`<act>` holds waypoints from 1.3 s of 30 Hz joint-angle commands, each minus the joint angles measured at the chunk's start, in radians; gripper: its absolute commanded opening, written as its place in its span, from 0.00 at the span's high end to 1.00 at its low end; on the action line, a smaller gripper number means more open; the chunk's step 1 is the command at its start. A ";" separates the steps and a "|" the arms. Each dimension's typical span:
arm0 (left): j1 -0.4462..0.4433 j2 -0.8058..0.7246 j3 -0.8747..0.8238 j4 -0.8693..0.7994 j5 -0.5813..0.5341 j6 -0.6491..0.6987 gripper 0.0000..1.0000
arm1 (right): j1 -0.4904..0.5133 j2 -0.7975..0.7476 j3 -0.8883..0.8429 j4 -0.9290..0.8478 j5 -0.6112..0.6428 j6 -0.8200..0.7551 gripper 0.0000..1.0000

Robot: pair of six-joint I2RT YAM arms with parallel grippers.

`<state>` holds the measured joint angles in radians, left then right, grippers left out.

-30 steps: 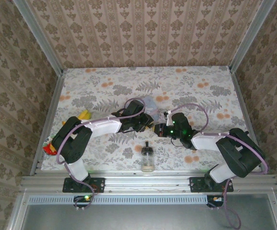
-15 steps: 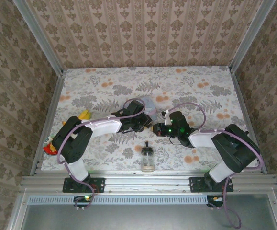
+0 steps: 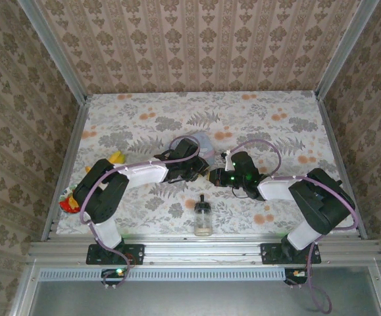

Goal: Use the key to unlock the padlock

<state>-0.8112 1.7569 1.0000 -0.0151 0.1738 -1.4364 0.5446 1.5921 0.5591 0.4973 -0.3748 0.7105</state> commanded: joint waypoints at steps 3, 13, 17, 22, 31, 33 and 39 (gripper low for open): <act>-0.075 -0.005 0.049 0.072 0.178 -0.011 0.86 | 0.008 0.064 0.074 0.139 -0.012 0.047 1.00; -0.057 -0.027 0.012 0.073 0.145 -0.016 0.85 | 0.008 0.022 0.062 0.047 0.034 0.018 0.93; -0.045 -0.043 0.001 0.065 0.127 -0.013 0.85 | 0.008 -0.011 0.059 -0.030 0.062 -0.022 0.82; -0.029 -0.051 -0.002 0.060 0.115 -0.006 0.85 | 0.011 -0.054 0.048 -0.112 0.088 -0.076 0.70; -0.018 -0.053 0.003 0.054 0.125 0.004 0.85 | 0.012 -0.194 0.034 -0.283 0.173 -0.187 0.65; -0.017 -0.053 0.005 0.053 0.126 0.007 0.85 | 0.012 -0.236 0.029 -0.297 0.182 -0.202 0.64; -0.014 -0.051 0.008 0.049 0.127 0.009 0.85 | 0.012 -0.271 0.035 -0.335 0.197 -0.221 0.64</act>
<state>-0.8185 1.7451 0.9970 0.0147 0.2550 -1.4303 0.5510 1.3331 0.5770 0.2207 -0.2127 0.5240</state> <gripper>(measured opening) 0.315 0.360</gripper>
